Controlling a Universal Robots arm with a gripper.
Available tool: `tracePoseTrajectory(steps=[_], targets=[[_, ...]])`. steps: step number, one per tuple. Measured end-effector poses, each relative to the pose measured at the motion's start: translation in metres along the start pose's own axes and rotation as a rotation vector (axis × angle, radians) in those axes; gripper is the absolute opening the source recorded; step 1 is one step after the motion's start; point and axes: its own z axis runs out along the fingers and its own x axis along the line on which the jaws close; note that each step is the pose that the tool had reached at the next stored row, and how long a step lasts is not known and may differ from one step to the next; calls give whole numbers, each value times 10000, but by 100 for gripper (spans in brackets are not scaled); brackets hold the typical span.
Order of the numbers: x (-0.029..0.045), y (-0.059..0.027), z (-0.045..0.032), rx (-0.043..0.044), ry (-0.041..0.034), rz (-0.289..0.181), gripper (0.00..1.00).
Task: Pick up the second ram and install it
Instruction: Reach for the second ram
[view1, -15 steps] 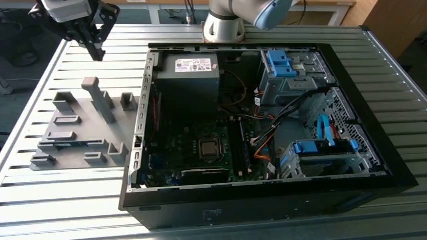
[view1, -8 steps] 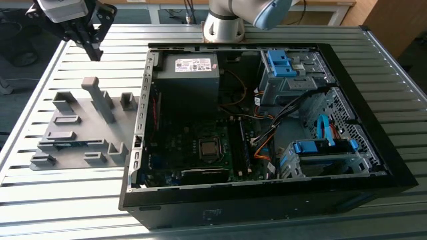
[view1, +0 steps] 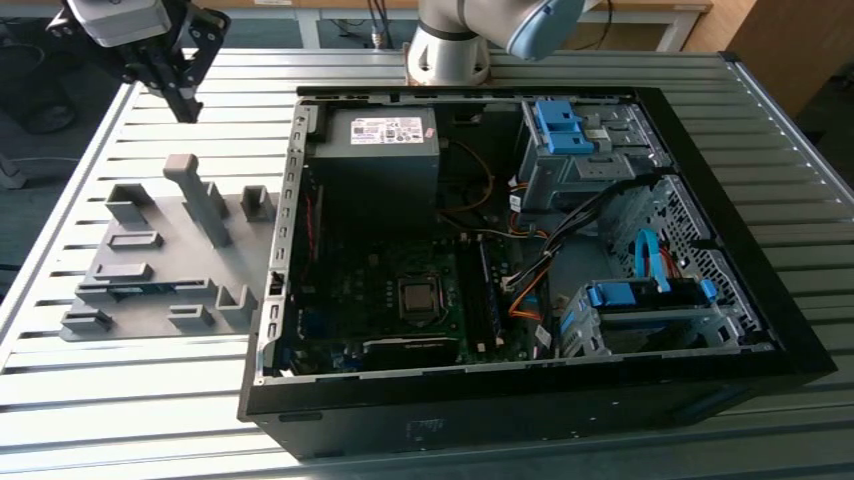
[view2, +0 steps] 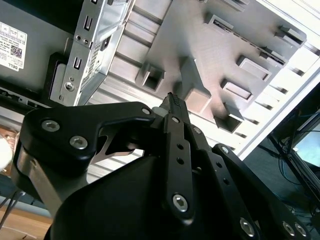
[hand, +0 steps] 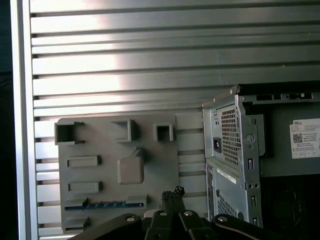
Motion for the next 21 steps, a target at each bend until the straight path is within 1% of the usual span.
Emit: tracePoseTrajectory(steps=[21], targets=[[107,-9,10,1,8,1,11]])
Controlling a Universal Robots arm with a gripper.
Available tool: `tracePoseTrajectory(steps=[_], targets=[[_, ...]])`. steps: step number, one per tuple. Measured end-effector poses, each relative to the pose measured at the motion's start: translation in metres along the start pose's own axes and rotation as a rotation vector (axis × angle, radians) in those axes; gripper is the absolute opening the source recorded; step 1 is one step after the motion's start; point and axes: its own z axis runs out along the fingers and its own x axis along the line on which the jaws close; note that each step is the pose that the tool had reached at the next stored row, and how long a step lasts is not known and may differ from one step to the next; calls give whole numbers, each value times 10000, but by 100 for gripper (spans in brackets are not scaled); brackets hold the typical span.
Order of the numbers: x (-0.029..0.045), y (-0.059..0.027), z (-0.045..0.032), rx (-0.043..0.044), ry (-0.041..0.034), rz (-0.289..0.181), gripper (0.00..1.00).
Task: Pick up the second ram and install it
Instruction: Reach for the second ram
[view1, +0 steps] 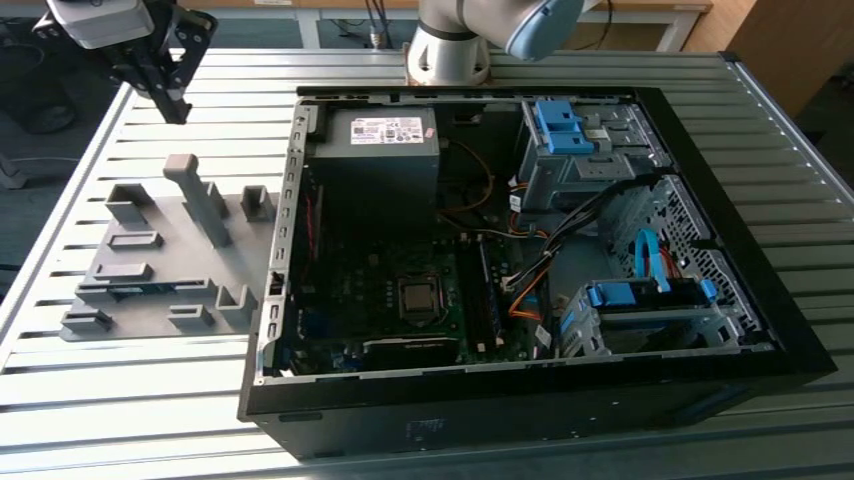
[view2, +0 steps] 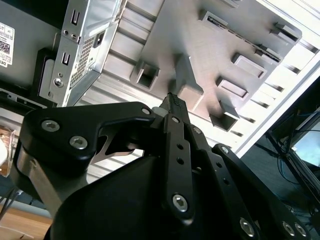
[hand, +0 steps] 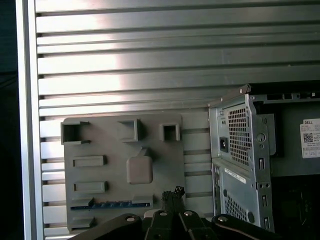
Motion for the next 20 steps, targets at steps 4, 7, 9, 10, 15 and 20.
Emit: tracePoseTrajectory(steps=[4,7,9,10,15,20], targets=[[22,-2,2,0,1,0,11],[39,-3,3,0,3,0,11],[49,-4,4,1,3,0,11],[55,-4,4,1,3,0,11],[82,-7,6,0,4,0,11],[109,-9,9,0,5,0,11]])
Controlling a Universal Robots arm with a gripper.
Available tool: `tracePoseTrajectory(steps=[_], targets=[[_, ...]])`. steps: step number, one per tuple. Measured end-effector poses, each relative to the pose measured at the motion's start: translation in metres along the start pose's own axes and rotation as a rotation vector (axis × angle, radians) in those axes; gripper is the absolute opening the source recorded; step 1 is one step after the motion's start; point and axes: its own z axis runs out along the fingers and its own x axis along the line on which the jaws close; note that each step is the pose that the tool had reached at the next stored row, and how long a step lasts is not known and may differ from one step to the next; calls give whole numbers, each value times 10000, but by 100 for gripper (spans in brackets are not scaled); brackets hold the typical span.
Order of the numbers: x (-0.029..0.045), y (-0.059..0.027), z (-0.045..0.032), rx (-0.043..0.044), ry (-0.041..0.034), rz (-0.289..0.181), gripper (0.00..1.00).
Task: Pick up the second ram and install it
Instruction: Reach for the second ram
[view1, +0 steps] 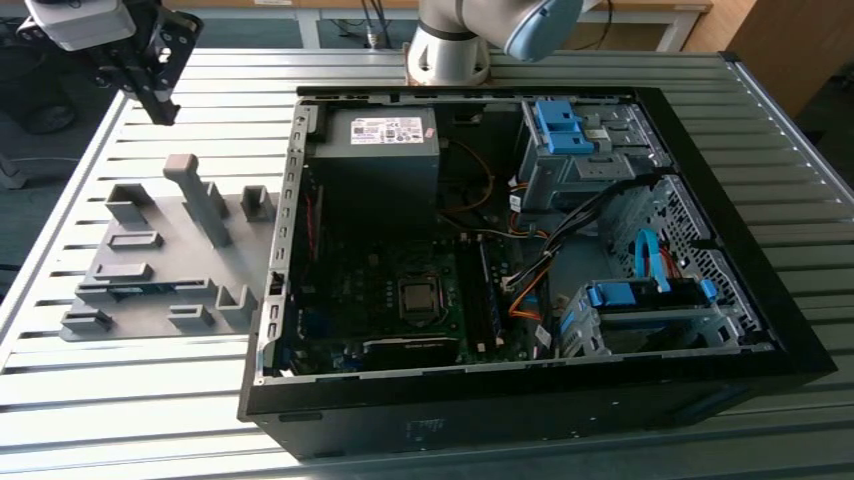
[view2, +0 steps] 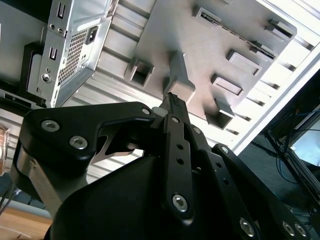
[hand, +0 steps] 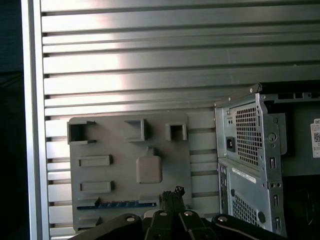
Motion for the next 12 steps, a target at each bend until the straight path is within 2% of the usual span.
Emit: tracePoseTrajectory(steps=[12], targets=[[65,-5,5,0,3,0,11]])
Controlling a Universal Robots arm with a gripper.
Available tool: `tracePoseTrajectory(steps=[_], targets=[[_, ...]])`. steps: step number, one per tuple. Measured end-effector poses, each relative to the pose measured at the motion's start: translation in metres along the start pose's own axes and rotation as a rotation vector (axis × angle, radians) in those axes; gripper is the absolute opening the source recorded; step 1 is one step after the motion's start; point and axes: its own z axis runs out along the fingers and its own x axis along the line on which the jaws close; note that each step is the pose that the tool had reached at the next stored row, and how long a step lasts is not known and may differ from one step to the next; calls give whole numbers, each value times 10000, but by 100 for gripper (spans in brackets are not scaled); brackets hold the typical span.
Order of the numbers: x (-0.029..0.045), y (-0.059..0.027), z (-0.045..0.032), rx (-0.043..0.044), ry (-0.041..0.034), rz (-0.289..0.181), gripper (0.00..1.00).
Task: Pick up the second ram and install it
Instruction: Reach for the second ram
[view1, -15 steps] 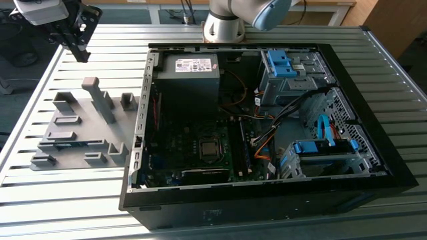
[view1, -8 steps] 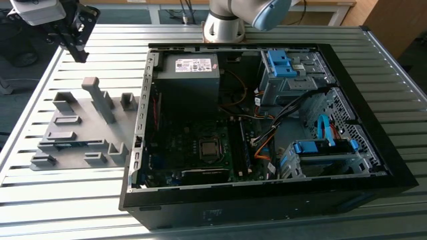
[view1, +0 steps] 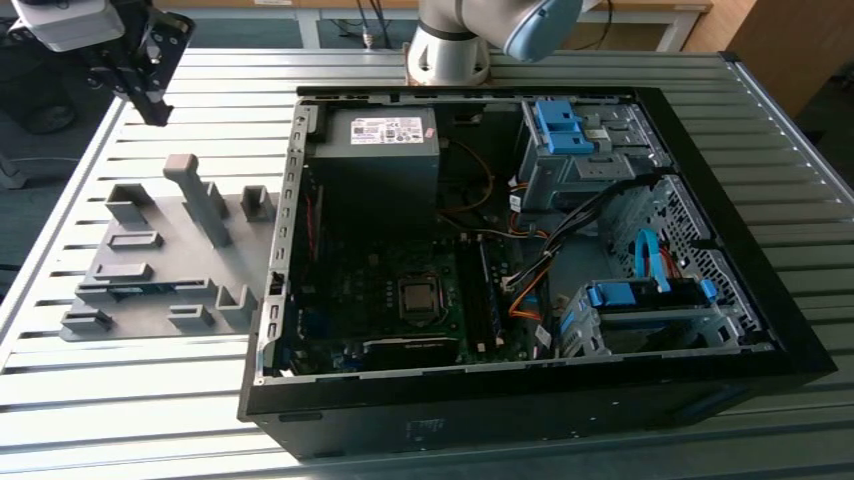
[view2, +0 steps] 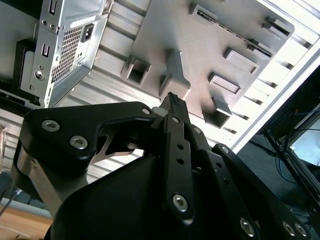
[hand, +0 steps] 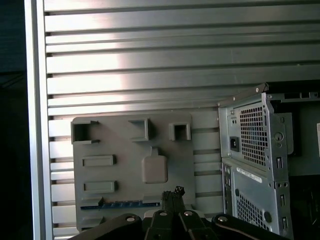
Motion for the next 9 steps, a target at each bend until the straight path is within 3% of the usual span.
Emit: tracePoseTrajectory(steps=[9], targets=[[50,-4,4,0,1,0,11]])
